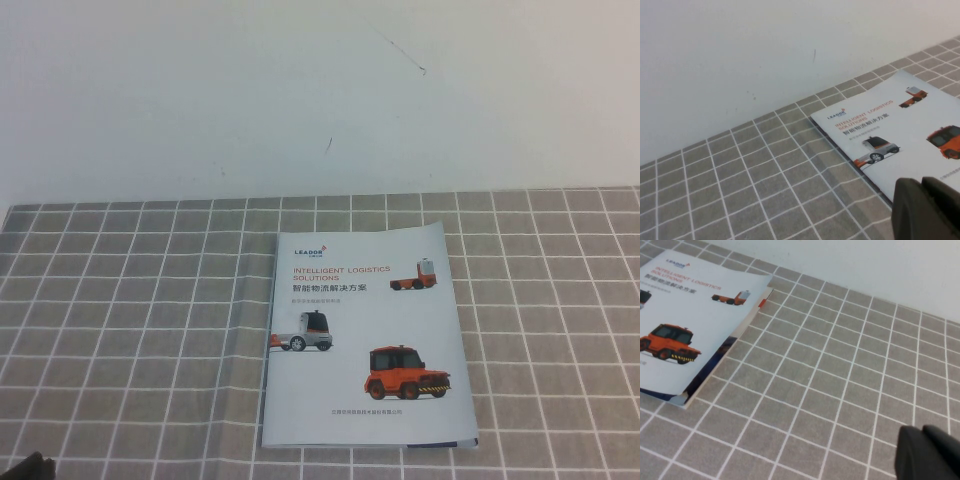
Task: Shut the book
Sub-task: 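Close the open booklet and leave it lying on the table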
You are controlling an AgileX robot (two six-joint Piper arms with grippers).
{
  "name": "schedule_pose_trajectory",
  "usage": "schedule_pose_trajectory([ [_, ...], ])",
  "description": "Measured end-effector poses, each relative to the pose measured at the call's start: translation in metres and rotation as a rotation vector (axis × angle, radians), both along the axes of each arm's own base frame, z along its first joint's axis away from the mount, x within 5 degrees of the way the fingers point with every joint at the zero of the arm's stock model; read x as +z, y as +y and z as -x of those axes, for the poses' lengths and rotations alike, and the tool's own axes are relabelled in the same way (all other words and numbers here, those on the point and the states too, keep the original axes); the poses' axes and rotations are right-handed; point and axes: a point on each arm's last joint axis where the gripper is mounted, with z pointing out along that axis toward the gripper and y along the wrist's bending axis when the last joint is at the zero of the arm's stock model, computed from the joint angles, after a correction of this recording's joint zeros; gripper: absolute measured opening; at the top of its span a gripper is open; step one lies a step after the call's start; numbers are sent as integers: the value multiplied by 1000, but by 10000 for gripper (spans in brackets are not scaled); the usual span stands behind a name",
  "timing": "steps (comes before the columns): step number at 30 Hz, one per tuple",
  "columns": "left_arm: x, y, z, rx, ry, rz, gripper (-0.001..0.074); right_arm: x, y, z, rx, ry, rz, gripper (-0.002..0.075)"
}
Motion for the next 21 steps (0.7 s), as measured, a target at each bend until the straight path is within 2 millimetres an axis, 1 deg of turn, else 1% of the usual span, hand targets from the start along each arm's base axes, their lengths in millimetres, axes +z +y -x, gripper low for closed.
schedule_pose_trajectory([
  [4,-2,0,1,-6,10,-4,-3,0,0,0,-1,2,1,-3],
  [7,-2,3,-1,44,-27,-12,-3,0,0,0,0,2,1,-3],
  [12,4,16,-6,172,-151,-192,-3,0,0,0,0,2,1,-3],
  [15,3,20,-6,222,-164,-214,-3,0,0,0,0,2,1,-3],
  [18,-7,22,-7,256,-139,-139,-3,0,0,0,0,2,1,-3],
  [21,-29,23,-9,276,-80,-71,-3,0,0,0,0,2,1,-3],
])
